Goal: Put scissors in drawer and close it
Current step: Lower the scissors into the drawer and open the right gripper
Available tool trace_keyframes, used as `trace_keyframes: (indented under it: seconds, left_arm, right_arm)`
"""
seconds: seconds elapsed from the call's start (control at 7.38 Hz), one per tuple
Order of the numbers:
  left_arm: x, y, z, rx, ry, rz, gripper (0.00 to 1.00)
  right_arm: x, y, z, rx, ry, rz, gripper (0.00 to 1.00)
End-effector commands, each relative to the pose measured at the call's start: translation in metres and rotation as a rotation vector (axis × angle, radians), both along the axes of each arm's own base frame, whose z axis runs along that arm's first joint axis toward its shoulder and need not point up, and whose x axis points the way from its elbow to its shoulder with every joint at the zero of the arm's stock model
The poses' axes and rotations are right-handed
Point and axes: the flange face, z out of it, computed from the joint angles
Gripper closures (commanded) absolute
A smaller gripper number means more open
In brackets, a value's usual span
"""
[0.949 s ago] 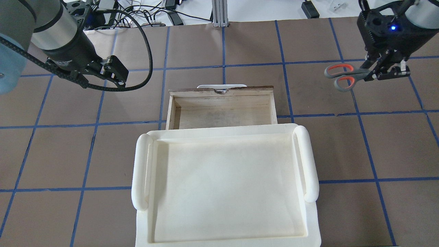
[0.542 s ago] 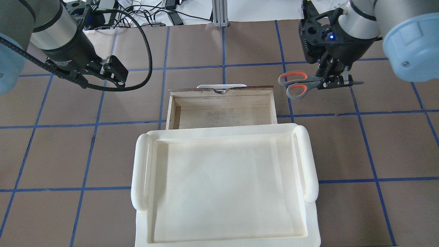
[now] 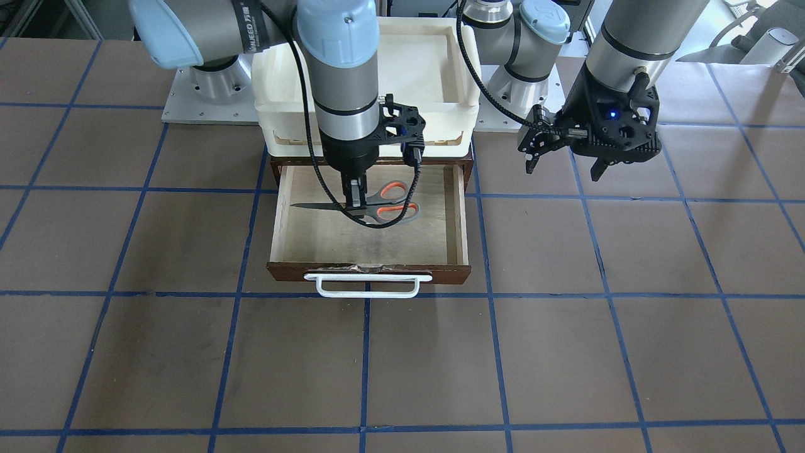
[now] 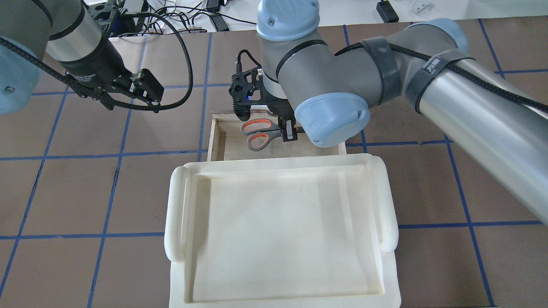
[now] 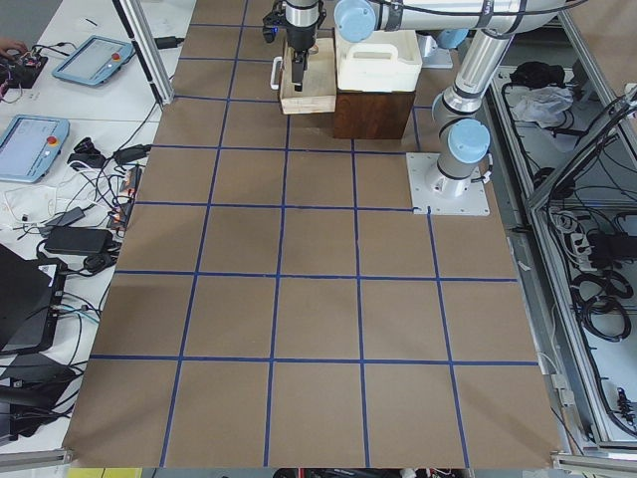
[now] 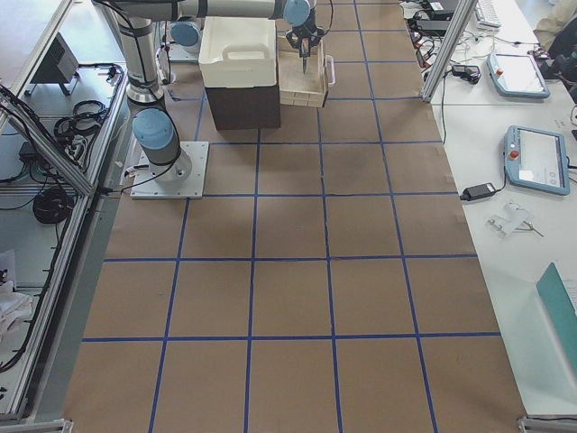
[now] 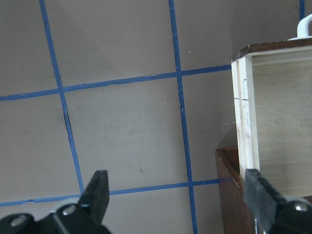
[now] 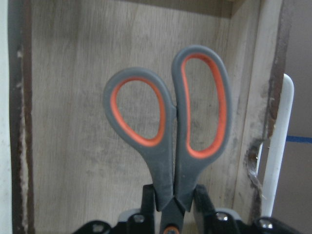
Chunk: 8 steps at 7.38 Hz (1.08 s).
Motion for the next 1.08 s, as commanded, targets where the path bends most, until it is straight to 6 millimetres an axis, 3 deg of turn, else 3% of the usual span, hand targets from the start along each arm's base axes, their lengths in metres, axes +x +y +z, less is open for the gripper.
trace_keyframes:
  seconds: [0.0,0.27,0.68,0.81,0.95]
  left_arm:
    - [0.000,-0.002,-0.005,0.010,0.004,0.000,0.00]
    - [0.003,-0.007,-0.004,-0.011,-0.012,-0.027,0.00]
    - [0.007,-0.002,0.009,-0.043,-0.023,-0.032,0.00]
    - [0.008,0.000,0.011,-0.043,-0.023,-0.030,0.00]
    - [0.011,-0.001,0.010,-0.045,-0.019,-0.023,0.00]
  right_arm:
    - [0.020,0.000,-0.028,0.020,0.027,0.018,1.00]
    - [0.023,-0.005,-0.046,0.038,0.034,0.013,1.00]
    - [0.022,-0.005,-0.048,0.041,0.039,0.007,1.00]
    - [0.024,-0.005,-0.047,0.046,0.026,0.009,0.75]
    - [0.024,-0.005,-0.049,0.048,0.024,0.008,0.02]
